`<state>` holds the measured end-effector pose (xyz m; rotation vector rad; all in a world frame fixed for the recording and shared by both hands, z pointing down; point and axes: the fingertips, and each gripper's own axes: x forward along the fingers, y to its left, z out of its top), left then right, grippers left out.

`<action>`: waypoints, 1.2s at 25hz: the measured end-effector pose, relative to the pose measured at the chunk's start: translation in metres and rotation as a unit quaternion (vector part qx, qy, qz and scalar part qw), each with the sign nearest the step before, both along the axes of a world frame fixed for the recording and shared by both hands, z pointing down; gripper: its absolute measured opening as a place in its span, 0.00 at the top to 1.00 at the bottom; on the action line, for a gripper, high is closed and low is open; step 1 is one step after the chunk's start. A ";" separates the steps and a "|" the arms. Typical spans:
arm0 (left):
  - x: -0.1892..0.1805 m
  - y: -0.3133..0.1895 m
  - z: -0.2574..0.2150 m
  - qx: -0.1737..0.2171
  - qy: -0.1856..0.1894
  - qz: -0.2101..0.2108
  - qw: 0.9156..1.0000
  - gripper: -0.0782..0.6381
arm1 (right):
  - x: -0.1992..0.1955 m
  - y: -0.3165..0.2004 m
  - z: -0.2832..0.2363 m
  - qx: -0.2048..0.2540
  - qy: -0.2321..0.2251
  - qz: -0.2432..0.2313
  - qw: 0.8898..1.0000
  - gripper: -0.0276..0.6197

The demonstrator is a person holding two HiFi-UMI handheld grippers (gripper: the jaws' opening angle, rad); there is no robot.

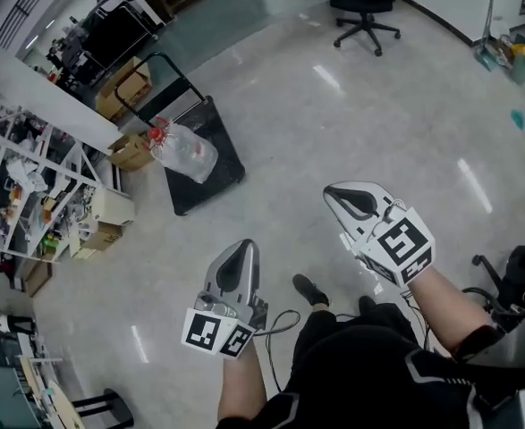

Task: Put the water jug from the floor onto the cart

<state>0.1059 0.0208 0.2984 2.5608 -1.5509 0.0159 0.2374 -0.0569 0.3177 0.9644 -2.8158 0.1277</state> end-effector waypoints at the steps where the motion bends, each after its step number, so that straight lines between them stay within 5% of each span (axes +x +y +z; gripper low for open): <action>1: 0.010 0.012 0.000 -0.003 -0.002 0.000 1.000 0.90 | 0.010 0.008 0.001 -0.004 -0.004 0.004 1.000 0.95; 13: 0.013 0.138 0.000 -0.002 -0.011 0.013 1.000 0.90 | 0.008 0.123 -0.002 0.001 -0.011 0.014 1.000 0.95; 24: -0.104 0.302 0.032 0.007 0.018 0.037 0.999 0.90 | -0.079 0.292 0.014 -0.010 0.017 0.060 0.998 0.95; 30: -0.096 0.352 0.023 0.022 0.027 0.060 0.998 0.90 | -0.081 0.364 0.004 -0.001 0.027 0.060 0.998 0.95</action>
